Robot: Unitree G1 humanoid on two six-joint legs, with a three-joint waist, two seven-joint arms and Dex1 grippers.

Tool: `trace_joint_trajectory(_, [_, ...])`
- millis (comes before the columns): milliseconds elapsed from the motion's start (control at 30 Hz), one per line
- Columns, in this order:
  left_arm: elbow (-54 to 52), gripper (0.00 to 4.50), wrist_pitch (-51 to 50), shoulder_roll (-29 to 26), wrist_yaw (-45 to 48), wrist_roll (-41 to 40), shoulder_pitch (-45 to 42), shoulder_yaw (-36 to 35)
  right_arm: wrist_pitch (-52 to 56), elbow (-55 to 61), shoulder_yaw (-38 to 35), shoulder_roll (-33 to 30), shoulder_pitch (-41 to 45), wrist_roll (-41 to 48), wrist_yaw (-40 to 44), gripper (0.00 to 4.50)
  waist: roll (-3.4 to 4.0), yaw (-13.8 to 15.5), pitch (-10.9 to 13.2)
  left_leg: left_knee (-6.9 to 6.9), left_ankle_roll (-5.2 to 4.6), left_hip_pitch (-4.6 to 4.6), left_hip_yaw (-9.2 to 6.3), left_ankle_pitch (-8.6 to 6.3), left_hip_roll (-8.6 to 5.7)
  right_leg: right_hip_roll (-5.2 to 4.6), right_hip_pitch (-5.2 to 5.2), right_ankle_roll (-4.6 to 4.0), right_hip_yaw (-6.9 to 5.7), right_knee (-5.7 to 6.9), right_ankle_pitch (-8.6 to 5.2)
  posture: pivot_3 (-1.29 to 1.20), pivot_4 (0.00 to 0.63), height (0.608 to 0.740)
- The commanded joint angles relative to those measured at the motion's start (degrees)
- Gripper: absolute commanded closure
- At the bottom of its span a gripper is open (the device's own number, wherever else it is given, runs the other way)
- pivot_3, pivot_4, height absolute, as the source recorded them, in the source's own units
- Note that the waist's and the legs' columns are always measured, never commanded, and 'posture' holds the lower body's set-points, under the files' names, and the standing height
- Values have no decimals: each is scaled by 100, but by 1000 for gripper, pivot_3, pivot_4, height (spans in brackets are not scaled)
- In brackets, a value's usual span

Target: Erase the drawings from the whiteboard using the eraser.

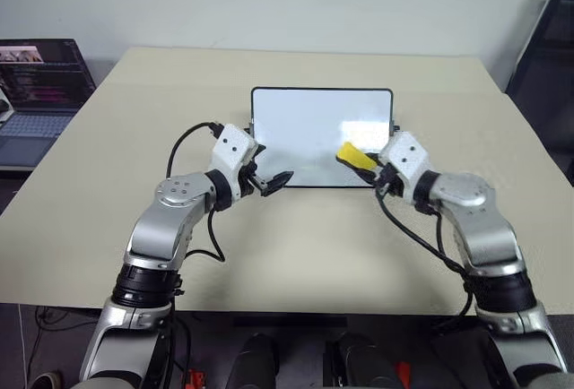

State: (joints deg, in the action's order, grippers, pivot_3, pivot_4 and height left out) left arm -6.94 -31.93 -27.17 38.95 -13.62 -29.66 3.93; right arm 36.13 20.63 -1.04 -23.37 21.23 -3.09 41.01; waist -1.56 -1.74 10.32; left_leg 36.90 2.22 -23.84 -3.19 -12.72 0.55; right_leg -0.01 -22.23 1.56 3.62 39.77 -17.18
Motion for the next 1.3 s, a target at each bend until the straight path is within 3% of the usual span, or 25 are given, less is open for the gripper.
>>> trace_joint_trajectory(33, [-79, 0, 363, 105, 335, -97, -217, 191, 644, 983, -387, 207, -619, 105, -611, 3410, 0, 2, 0, -1, 0, 0, 1, 0, 0, 1, 0, 0, 0, 1, 0, 0, 150, 740])
trace_joint_trajectory(267, [1018, 0, 1387, 564, 1078, 52, -933, 692, 1636, 1352, -818, 935, -1066, 1, -1887, 3410, 0, -7, 0, 6, 0, 12, 24, 2, 1, 27, 1, 3, 0, 9, 0, 0, 150, 740])
trace_joint_trajectory(567, [2570, 0, 2725, 1375, 1963, 305, -1785, 1224, 1722, 740, -1265, 1112, -913, 121, -2655, 3410, 0, -28, 0, -3, -2, 4, 37, 1, -1, 40, -4, 4, 8, -3, 0, 0, 150, 740])
trace_joint_trajectory(767, [2809, 0, 3209, 1434, 2564, 406, -1866, 1412, 1791, 444, -1592, 1236, -802, 374, -2954, 3410, 1, -44, 0, -5, -2, 5, 40, 1, 2, 49, -5, 3, 11, -2, 0, 0, 150, 740])
trace_joint_trajectory(1000, [2774, 0, 3294, 1478, 2649, 451, -1804, 1412, 1706, 211, -1631, 1229, -751, 630, -3080, 3410, 1, -43, 0, -3, -3, 4, 39, 1, 2, 47, -5, 4, 13, -3, 0, 0, 150, 740])
trace_joint_trajectory(1300, [2676, 0, 3275, 1507, 2535, 517, -1744, 1374, 1545, -151, -1827, 1069, -687, 907, -3162, 293, 1, -43, 0, -3, -3, 4, 39, 1, 3, 47, -5, 4, 13, -2, 0, 0, 150, 740])
